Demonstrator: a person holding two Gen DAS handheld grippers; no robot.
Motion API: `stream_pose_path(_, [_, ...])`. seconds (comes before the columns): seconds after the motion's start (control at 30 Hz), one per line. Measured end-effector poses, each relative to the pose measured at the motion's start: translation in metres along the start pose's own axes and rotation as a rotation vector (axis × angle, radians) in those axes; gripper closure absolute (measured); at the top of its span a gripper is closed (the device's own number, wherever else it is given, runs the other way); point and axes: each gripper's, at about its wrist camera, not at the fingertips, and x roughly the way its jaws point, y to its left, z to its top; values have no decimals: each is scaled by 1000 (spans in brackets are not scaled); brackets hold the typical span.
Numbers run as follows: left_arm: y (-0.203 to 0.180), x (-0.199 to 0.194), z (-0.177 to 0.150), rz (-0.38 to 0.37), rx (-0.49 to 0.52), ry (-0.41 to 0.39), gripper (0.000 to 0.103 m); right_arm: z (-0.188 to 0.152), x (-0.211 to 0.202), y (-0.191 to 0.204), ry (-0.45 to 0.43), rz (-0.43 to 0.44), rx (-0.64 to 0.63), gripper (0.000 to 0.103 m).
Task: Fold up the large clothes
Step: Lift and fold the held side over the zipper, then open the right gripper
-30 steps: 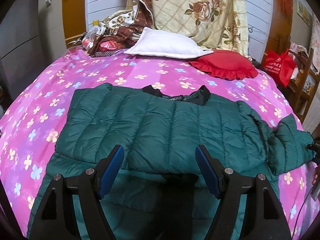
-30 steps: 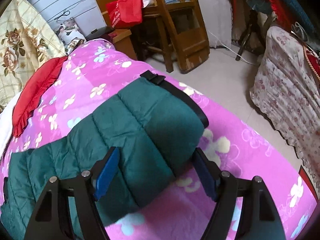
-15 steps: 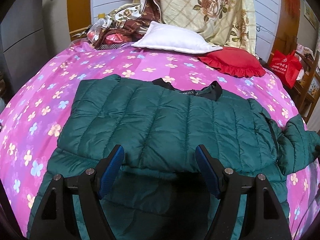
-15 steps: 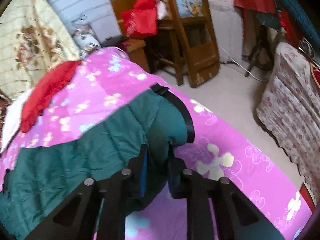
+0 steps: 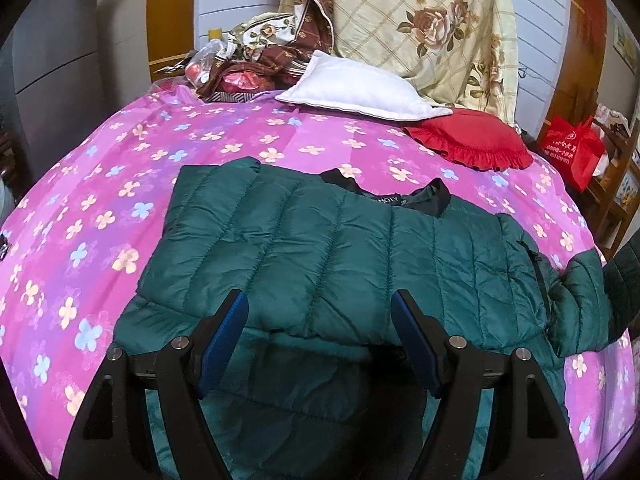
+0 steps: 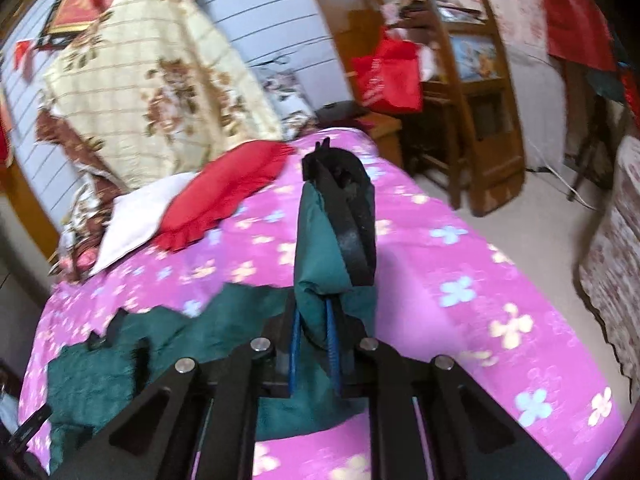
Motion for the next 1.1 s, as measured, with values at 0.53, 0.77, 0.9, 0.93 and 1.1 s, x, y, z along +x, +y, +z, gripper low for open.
stream_pose_path(0.53, [12,1,3,18,-2,8,47,-38,-9,114,98,147,-206,92])
stream_pose_path(0.77, [25,6,3,22,-37,21,47,-58,2,153,154,201,-259,92])
stream_pose_path(0.9, [37,6,5,16,-72,21,47,-74,12,184,192,237,-297,92])
stream_pose_path(0.93, [39,5,5,14,-79,22,47,-78,16,192,202,244,-304,92])
stream_pose_path(1.1, [46,5,5,9,-88,23,47,-100,37,227,264,276,-338,92])
